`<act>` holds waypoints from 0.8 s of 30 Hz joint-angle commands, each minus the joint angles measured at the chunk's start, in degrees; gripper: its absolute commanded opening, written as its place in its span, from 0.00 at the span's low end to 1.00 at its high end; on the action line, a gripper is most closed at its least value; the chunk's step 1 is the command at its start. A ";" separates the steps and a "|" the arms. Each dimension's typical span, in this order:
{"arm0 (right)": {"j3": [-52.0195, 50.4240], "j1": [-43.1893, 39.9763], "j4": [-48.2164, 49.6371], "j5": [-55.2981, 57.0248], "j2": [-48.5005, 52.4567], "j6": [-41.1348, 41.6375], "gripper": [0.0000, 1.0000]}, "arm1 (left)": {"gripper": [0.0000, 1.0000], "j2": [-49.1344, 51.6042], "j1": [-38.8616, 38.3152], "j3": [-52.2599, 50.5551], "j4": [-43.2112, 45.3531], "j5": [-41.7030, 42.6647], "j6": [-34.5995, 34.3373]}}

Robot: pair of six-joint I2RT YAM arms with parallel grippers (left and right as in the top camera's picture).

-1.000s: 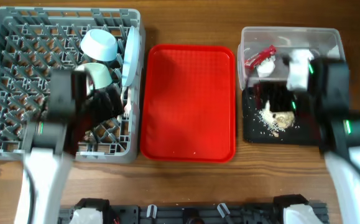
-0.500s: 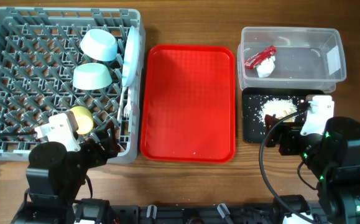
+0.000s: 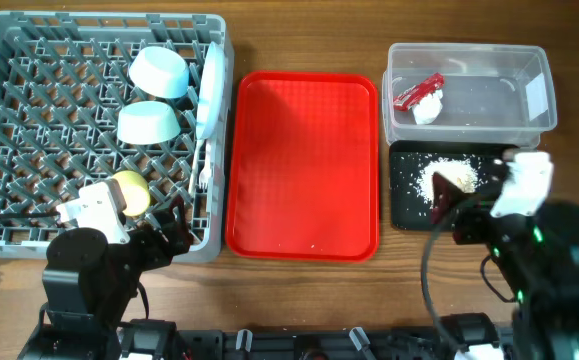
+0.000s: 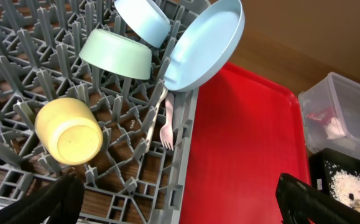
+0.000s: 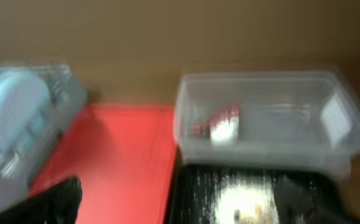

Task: Sort waste into correct bins and load items into the dishwasher rack

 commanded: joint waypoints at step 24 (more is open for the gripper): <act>-50.88 -0.20 41.57 -0.26 -30.42 -3.34 1.00 | 1.00 -0.22 -0.26 -0.63 0.00 -0.79 -0.11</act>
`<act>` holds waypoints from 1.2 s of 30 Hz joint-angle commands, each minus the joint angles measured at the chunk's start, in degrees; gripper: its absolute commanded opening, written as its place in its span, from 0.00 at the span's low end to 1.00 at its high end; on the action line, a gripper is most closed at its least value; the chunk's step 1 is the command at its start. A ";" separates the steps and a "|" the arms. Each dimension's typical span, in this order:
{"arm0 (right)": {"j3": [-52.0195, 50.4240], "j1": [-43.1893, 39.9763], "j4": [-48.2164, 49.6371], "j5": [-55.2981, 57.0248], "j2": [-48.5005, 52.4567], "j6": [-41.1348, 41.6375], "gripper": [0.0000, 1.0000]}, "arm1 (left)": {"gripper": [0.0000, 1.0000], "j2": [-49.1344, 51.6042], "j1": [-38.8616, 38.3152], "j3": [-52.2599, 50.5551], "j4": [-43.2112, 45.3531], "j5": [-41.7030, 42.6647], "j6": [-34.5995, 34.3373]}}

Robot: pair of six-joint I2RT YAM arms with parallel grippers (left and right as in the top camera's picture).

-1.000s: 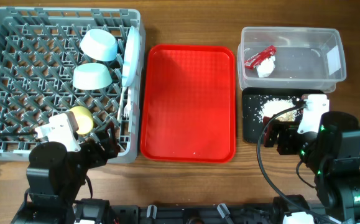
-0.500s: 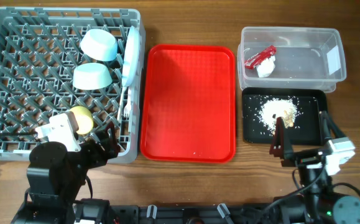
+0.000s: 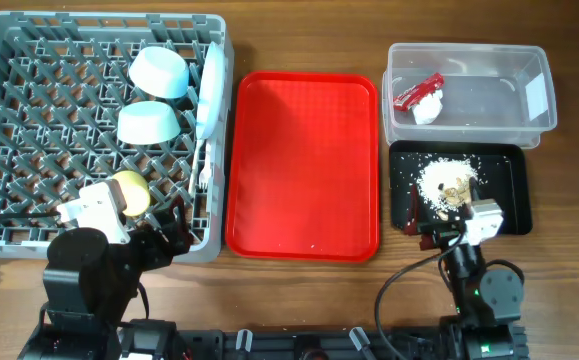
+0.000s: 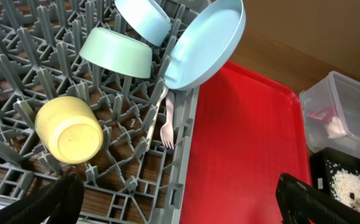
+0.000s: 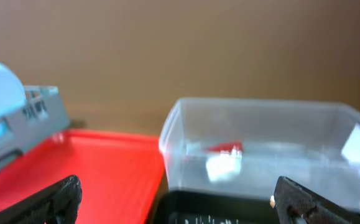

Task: Sort waste into correct bins and load items into the dishwasher rack

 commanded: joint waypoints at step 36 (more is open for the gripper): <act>0.00 -0.20 0.24 -0.42 -0.35 0.76 1.00 | 1.00 -25.38 9.29 -40.70 40.89 3.37 -2.36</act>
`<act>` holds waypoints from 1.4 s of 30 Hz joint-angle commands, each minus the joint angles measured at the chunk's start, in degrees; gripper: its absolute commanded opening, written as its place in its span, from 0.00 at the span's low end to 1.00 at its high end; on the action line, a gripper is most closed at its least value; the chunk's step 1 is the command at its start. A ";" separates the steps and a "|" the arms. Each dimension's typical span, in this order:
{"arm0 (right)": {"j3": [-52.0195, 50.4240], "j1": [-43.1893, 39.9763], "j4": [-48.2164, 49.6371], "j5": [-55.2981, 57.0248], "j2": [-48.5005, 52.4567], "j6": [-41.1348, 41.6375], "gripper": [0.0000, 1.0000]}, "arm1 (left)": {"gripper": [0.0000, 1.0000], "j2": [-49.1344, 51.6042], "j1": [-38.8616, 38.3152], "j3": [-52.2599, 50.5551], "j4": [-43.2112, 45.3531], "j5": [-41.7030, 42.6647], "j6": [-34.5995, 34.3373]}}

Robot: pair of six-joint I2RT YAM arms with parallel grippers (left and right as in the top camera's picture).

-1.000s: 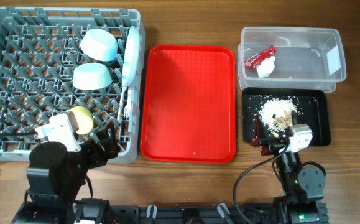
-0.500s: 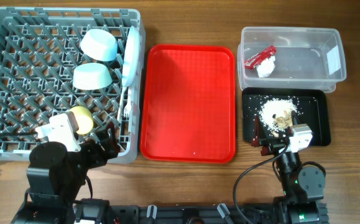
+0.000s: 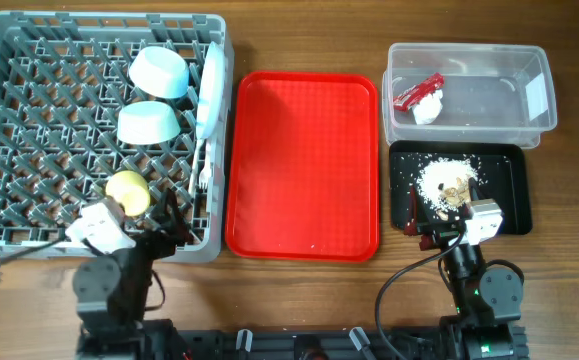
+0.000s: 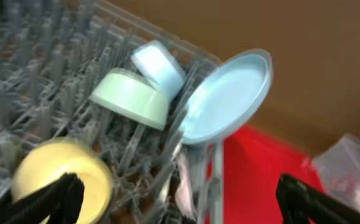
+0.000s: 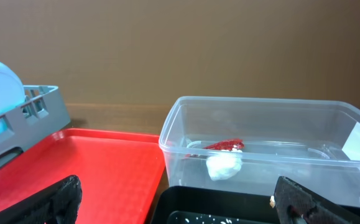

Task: Sort waste into correct bins and load items into the dishwasher rack

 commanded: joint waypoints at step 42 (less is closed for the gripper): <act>0.00 -0.20 0.17 -0.42 -0.35 0.74 1.00 | 1.00 -9.66 0.20 -17.99 19.39 1.55 3.85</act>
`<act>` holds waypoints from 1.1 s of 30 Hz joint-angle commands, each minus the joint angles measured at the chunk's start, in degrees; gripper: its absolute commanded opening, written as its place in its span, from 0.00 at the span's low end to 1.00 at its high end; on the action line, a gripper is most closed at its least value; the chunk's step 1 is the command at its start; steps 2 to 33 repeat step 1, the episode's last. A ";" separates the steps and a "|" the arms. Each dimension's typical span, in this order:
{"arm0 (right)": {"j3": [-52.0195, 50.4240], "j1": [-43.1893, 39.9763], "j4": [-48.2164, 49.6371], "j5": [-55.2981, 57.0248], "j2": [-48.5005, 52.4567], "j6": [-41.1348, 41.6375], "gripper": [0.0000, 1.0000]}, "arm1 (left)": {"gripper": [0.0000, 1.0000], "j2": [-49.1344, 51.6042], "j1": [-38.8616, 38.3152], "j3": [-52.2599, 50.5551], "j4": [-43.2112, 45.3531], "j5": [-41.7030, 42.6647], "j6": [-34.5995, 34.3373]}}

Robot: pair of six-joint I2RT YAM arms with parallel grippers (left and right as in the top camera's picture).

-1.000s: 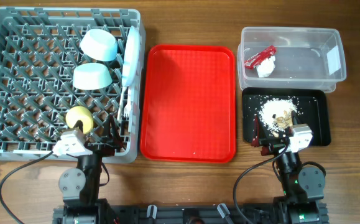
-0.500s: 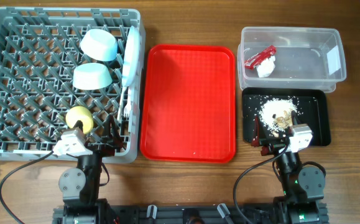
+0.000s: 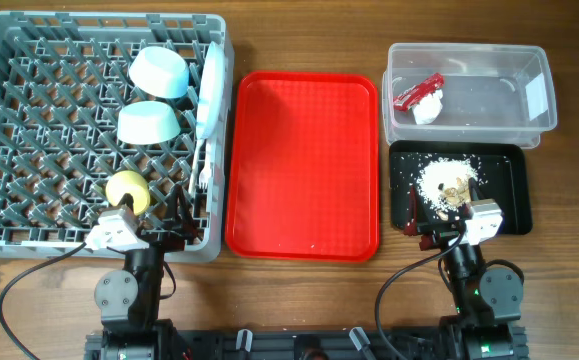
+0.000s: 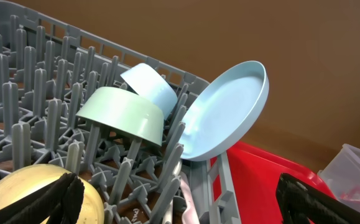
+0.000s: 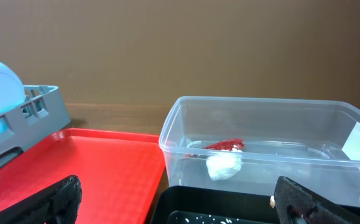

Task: Sort waste into correct bins and load items into the dishwasher rack

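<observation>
The grey dishwasher rack (image 3: 29, 120) holds a light blue bowl (image 3: 159, 70), a pale green bowl (image 4: 120, 115), a blue plate (image 4: 226, 109) on edge, a yellow cup (image 3: 127, 190) and a pink fork (image 3: 201, 170). A red wrapper (image 3: 419, 92) and a white wad (image 5: 223, 167) lie in the clear bin (image 3: 529, 120). Food scraps (image 3: 449, 182) lie in the black bin (image 3: 504, 200). My left gripper (image 4: 180, 199) sits low at the rack's front edge, open and empty. At the black bin's front, my right gripper (image 5: 180, 199) is open and empty.
The red tray (image 3: 304, 165) lies between the rack and the bins with only crumbs on it. Cables loop over the wooden table (image 3: 299, 290) near the front edge, beside both arm bases.
My left arm has sunk lower at the rack's front edge; its camera now looks level and steady across the rack. The right arm and every object are unchanged.
At first my right arm stood raised over the black bin and my left arm over the rack's front corner. Then the right arm sat low in front of the black bin. The left arm was lower after that, and now both rest low, open and empty.
</observation>
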 commanded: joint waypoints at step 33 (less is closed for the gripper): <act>0.00 -0.20 0.17 -0.42 -0.35 0.72 1.00 | 1.00 -0.44 0.11 -0.37 -0.09 0.63 1.14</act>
